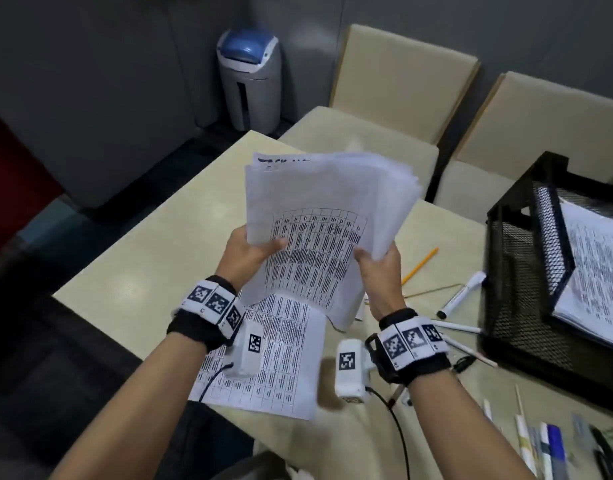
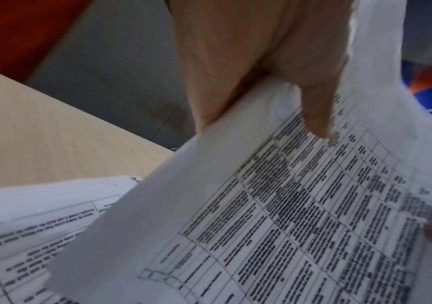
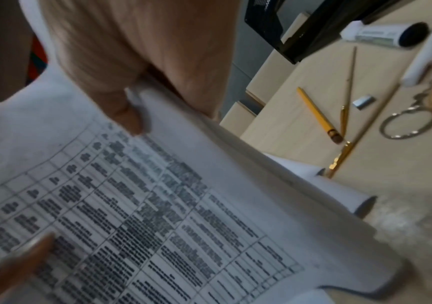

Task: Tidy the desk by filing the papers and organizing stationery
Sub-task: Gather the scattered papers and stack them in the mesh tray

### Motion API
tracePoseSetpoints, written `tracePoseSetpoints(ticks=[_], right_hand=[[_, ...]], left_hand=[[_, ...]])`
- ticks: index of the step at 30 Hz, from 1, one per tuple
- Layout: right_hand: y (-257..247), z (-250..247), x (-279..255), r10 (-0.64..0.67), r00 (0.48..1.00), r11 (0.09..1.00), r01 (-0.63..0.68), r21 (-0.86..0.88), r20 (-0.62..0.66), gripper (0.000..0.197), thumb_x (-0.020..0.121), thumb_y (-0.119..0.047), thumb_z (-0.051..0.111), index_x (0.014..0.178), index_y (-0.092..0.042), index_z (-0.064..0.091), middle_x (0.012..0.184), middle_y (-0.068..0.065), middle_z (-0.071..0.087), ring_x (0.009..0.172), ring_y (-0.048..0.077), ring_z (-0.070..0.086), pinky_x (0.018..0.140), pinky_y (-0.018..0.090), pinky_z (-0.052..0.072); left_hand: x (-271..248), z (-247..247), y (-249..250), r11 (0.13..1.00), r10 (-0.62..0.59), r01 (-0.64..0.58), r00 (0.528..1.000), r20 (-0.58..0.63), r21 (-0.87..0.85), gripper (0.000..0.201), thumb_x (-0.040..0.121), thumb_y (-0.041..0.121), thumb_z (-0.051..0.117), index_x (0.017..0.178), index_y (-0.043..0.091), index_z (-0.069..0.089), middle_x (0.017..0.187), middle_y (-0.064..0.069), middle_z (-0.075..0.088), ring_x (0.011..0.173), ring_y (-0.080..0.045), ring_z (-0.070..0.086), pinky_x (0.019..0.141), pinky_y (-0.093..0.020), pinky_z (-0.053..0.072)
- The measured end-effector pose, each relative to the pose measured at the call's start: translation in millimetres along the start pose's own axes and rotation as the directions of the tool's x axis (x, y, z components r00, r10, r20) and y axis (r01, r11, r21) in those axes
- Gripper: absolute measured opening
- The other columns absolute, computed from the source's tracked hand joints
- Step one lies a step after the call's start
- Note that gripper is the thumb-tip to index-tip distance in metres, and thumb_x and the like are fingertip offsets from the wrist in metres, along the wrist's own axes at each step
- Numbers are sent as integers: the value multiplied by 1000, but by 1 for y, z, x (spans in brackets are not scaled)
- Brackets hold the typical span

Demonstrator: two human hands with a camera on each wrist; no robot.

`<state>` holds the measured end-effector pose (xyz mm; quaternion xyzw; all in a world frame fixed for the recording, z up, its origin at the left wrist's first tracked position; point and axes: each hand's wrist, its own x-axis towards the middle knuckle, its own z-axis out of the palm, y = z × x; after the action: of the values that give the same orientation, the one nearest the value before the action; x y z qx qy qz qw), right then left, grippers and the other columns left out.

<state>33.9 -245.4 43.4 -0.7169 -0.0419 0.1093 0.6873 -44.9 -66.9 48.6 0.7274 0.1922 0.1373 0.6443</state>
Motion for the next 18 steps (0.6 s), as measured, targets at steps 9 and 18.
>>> tracePoseSetpoints(ticks=[9, 18], right_hand=[[-1, -13, -9, -128, 987, 991, 125, -39, -93, 42, 80, 13, 44, 111, -15, 50, 90, -7, 57, 72, -7, 52, 59, 3, 42], [-14, -32, -16, -124, 989, 990, 118, -83, -81, 25, 91, 5, 33, 112, -5, 41, 91, -6, 55, 75, 5, 52, 54, 1, 40]], left_hand=[[-17, -7, 0, 999, 39, -43, 989, -144, -26, 55, 38, 72, 74, 57, 23, 57, 50, 14, 62, 48, -1, 54, 54, -20, 48], [-32, 23, 24, 995, -3, 10, 997, -73, 99, 15, 84, 24, 64, 75, 18, 54, 86, -16, 57, 80, -22, 55, 76, -41, 48]])
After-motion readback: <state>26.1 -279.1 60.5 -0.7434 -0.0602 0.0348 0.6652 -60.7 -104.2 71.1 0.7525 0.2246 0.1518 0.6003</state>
